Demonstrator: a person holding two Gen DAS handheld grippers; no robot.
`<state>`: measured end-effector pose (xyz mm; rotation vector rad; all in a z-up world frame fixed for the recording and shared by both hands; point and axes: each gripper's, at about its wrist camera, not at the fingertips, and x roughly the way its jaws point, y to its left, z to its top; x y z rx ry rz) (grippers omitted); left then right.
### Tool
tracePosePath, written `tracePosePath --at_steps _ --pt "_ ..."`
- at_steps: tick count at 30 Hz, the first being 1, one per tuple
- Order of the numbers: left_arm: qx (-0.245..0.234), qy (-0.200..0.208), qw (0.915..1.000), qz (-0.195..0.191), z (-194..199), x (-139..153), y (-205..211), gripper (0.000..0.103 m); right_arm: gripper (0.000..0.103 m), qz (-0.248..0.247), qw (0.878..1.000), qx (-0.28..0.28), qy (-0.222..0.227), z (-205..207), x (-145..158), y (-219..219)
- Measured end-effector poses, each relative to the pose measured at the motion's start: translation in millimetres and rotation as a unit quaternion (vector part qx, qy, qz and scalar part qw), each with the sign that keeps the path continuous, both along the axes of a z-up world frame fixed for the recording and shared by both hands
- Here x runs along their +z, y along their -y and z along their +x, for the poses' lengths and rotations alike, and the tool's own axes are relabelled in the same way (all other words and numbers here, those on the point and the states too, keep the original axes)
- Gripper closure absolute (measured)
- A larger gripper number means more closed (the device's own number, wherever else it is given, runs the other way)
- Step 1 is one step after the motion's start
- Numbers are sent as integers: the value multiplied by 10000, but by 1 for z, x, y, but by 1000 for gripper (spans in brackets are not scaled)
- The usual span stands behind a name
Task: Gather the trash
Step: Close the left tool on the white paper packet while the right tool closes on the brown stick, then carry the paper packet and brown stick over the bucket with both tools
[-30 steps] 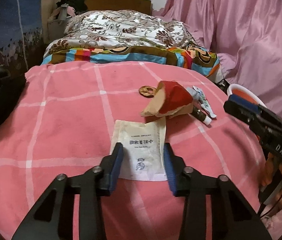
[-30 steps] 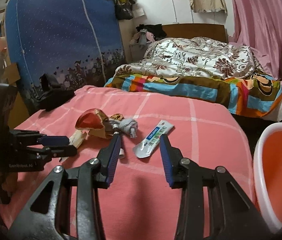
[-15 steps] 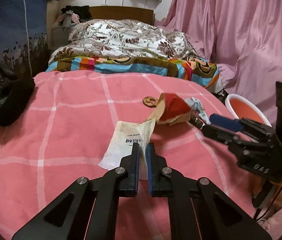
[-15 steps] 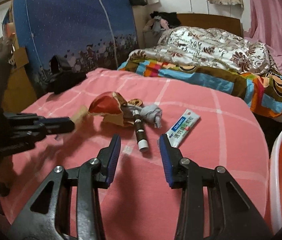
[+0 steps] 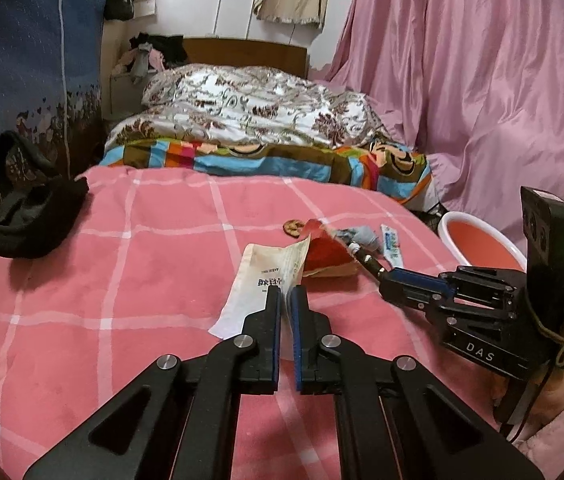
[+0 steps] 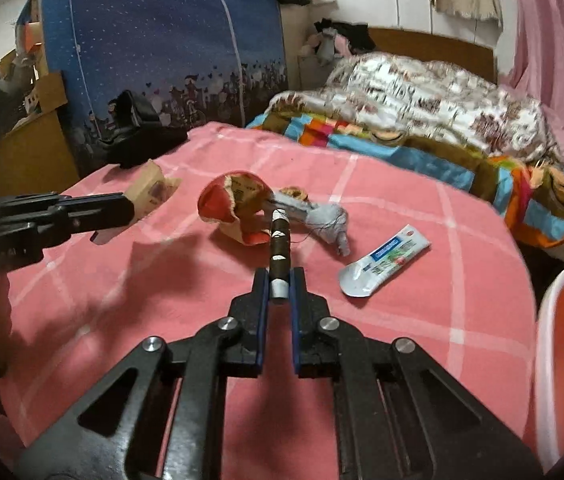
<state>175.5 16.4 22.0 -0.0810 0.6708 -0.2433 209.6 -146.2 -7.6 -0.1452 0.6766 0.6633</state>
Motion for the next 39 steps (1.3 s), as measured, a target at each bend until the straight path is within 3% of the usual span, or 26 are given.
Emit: tracePosePath --at_steps 9,19,25,31,39 --pt "-108 814 9966 -71 -30 27 11 100 86 672 9933 -281 900 -25 35 35" --pt "-468 2080 9765 -329 -37 66 54 100 86 1541 9561 -803 2361 -66 83 87" --pt "-844 2372 9669 -417 -28 80 95 100 86 1702 9391 -1308 2685 -76 96 128" --pt "-1263 2611 9557 -497 -18 82 143 100 86 1524 9254 -1859 2930 -83 101 168" --pt "-1583 2626 9495 -672 7 76 192 100 86 1366 9095 -2578 2960 -84 101 211"
